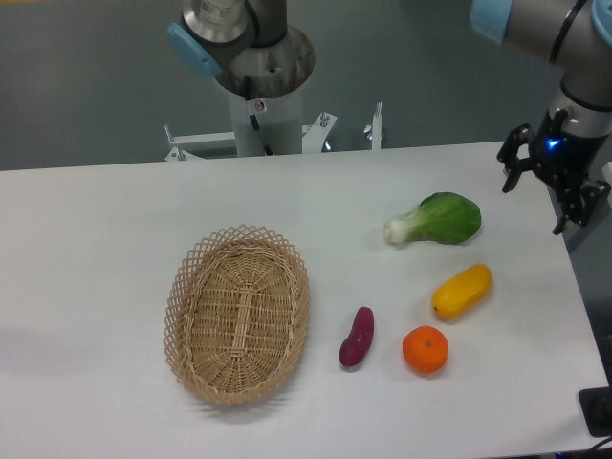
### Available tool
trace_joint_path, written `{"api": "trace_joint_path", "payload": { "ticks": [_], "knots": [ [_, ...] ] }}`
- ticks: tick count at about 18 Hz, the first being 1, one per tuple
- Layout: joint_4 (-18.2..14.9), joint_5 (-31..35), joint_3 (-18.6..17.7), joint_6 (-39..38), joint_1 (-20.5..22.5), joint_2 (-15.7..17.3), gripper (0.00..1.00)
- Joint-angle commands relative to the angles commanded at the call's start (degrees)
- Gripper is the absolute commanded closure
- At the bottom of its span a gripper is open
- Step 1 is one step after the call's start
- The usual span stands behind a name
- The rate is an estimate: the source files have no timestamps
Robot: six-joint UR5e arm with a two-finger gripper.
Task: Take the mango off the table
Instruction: 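Move the open gripper over the yellow mango and lower it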
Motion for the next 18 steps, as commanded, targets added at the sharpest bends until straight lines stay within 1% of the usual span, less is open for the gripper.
{"api": "trace_joint_path", "payload": {
  "ticks": [6,8,11,13,16,18],
  "knots": [
    [0.4,0.1,-0.6,-0.4,-0.4,-0.4,0.00],
    [1.7,0.0,-1.6,-0.5,-0.3,-0.4,0.00],
    [5.0,0.0,-4.5,-0.8,-0.4,-0.3,0.00],
    [8.4,0.1,-6.8,-0.9,-0.6,-0.4,0.00],
    [13.6,0.2,-9.0,-1.3,-0.9,-3.1,0.00],
    [16.4,1.4,-9.3,-1.4,-0.9,-5.6,0.00]
  ]
}}
